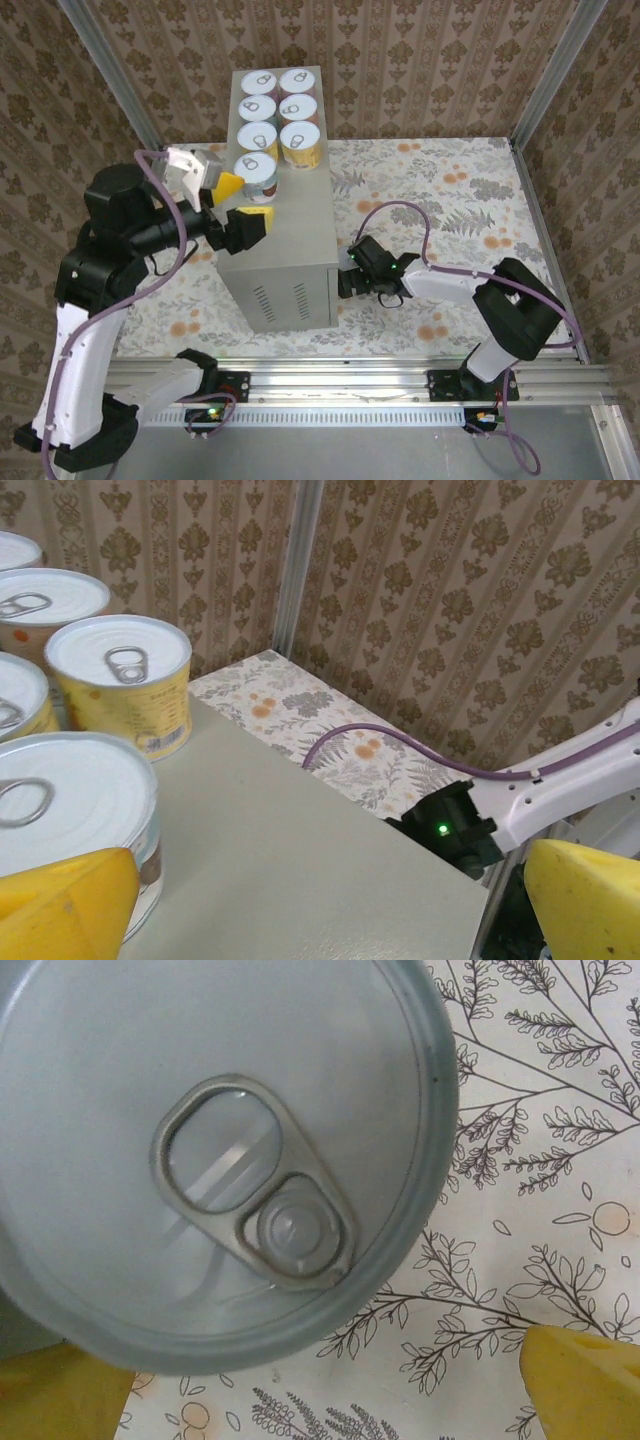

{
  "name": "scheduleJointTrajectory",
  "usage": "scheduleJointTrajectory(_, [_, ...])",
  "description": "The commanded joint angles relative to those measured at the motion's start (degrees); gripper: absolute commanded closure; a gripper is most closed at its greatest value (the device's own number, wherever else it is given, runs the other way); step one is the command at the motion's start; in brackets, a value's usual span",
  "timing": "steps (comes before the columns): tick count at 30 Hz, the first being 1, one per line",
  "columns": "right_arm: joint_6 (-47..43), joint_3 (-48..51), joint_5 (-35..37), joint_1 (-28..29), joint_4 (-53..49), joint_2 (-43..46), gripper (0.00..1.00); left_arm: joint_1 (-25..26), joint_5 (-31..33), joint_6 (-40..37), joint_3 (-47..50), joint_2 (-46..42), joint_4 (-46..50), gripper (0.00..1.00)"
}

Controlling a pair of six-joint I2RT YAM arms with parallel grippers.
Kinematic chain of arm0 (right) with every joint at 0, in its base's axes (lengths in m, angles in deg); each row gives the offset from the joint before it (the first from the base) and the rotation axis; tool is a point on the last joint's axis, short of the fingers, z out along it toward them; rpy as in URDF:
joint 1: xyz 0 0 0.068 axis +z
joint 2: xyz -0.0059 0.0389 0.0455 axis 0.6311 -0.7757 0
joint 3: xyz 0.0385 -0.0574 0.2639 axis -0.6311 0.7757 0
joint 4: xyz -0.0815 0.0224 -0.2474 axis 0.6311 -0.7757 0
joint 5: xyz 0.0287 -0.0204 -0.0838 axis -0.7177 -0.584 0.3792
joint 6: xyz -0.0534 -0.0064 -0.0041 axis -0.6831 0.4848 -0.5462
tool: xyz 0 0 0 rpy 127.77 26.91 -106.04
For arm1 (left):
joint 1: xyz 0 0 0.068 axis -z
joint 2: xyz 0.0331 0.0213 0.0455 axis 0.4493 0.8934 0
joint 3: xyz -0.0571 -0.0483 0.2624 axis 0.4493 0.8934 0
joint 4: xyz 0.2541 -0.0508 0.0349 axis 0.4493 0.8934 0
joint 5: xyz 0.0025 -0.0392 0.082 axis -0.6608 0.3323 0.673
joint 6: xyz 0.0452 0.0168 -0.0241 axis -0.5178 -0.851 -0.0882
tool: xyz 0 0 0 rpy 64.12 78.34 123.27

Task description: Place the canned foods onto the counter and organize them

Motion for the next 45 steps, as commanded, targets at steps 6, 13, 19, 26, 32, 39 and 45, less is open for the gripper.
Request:
scheduleJointTrajectory(6, [-2.9, -3.8, -1.4, -1.5, 1.8, -3.8, 0.00, 11.9, 14.3, -5.5, -9.1, 8.7, 7.8, 0.00])
scheduleJointTrajectory(13, [-4.2, -4.3, -2.9, -2.3, 2.9, -5.1, 0.00, 22.2, 26.0, -10.1, -16.6, 16.7, 12.7, 0.00])
scheduleJointTrajectory(19, [-5.7, -5.4, -4.0, -2.6, 3.5, -6.0, 0.01, 28.4, 32.9, -13.1, -21.3, 21.6, 15.6, 0.00])
scheduleJointTrajectory(26, [-8.3, -6.3, -3.9, -2.8, 4.8, -6.6, 0.03, 30.9, 35.3, -14.0, -22.4, 23.8, 16.1, 0.00])
scheduleJointTrajectory(32, [-12.6, -8.0, -2.8, -3.4, 4.5, -6.5, 0.08, 31.8, 36.4, -13.8, -20.9, 23.5, 15.6, 0.00])
scheduleJointTrajectory(39, [-17.9, -9.8, -2.1, -4.2, 4.5, -6.2, 0.14, 32.2, 37.8, -13.6, -17.9, 21.9, 14.3, 0.00])
scheduleJointTrajectory(45, [-19.8, -11.4, -3.0, -5.6, 4.1, -6.8, 0.24, 32.2, 38.7, -13.7, -16.5, 20.5, 14.0, 0.00])
